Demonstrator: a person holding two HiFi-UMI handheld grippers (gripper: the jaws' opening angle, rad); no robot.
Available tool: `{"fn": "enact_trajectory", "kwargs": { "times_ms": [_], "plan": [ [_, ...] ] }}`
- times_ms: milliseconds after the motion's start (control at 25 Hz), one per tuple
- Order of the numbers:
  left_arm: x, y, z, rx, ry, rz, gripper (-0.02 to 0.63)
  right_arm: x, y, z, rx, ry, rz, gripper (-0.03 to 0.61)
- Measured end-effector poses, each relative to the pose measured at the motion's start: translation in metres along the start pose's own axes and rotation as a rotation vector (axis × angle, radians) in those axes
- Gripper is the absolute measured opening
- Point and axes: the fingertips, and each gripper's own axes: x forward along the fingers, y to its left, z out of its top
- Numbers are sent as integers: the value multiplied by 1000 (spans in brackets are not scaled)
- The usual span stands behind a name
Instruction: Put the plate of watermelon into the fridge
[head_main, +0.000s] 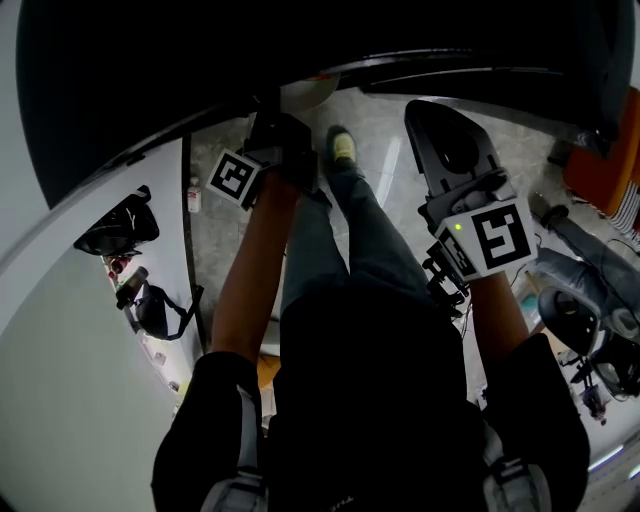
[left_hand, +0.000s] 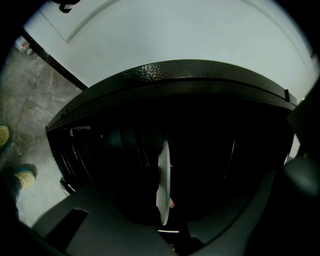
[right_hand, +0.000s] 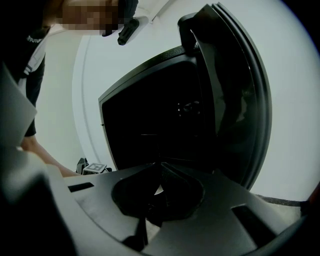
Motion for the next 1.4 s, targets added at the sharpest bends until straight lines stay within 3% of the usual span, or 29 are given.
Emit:
{"fn": "enact_trajectory", "kwargs": {
  "times_ms": [800, 920, 1120, 1400],
  "plan": [
    [8, 34, 17, 29, -86, 85, 31, 6, 14, -5, 20, 14, 49, 11],
    [9, 28, 16, 100, -82, 80, 49, 7, 13, -5, 19, 10, 52, 11],
    [12, 2, 5, 186, -11, -61, 210, 10, 15, -4, 19, 3, 62, 11],
    [7, 3, -8, 532, 227, -76, 367, 16, 16, -4, 19, 5, 76, 11]
  ]
}}
